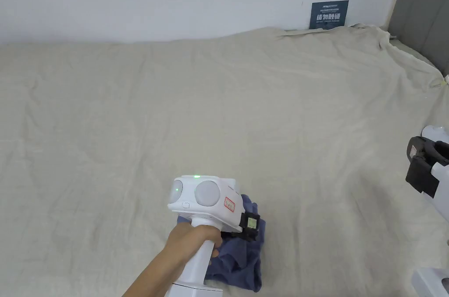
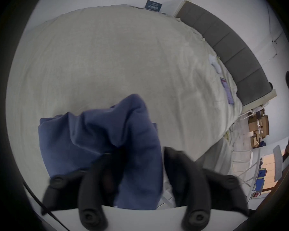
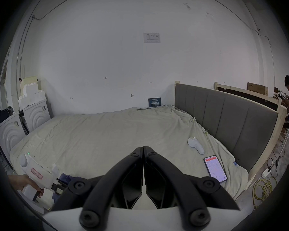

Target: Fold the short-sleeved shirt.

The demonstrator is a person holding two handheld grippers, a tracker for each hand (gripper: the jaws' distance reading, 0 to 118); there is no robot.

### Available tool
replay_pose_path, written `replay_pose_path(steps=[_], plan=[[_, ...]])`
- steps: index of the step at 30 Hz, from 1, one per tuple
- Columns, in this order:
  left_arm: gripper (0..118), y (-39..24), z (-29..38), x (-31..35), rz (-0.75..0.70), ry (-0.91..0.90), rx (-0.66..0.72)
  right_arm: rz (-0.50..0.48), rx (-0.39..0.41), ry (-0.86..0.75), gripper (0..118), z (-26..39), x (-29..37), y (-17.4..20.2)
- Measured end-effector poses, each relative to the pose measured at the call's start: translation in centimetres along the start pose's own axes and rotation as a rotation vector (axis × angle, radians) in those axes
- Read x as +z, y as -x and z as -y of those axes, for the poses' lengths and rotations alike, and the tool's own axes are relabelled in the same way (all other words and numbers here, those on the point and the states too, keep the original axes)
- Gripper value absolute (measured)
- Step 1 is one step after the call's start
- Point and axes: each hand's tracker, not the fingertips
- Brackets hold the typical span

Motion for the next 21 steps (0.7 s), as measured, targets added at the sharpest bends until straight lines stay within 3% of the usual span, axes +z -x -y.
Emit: replay_pose_path(steps=[3, 4, 9, 12, 14, 17, 18, 21], plan=[[107, -0.6, 0.2, 1.9, -0.009, -0.040, -0.005, 0.001, -0.001, -0.005, 0, -0.1, 0.1, 0.0], [113, -0.6, 0.2, 2.9, -0.009, -0.090, -0.028, 0.000, -0.002, -0.008, 0, -0.2, 0.2, 0.1], [113, 0.6, 0.6, 7.5, -0.024, -0.277, -0.021, -0.004, -0.002, -0.018, 0, -0.6, 0.4, 0.4], [111, 1.8, 1.4, 8.3, -0.106, -0.377, -0.043, -0.008, -0.005, -0.024, 0, -0.6, 0.5, 0.6], [95, 2.0, 2.6, 8.2, -0.188, -0.457, -0.076, -0.011, -0.007, -0.026, 0, -0.6, 0.6, 0.7], [27, 2.2, 4.4, 6.7, -0.283, -0.528, -0.165, -0.013, -0.009, -0.025, 0, -0.5, 0.6, 0.7], [17, 2.7, 4.7, 5.4, -0.287, -0.534, -0.168, -0.014, -0.010, -0.024, 0, -0.5, 0.6, 0.7], [3, 2.7, 6.3, 2.9, -0.276, -0.508, -0.183, -0.012, -0.013, -0.019, 0, -0.2, 0.7, 0.7]])
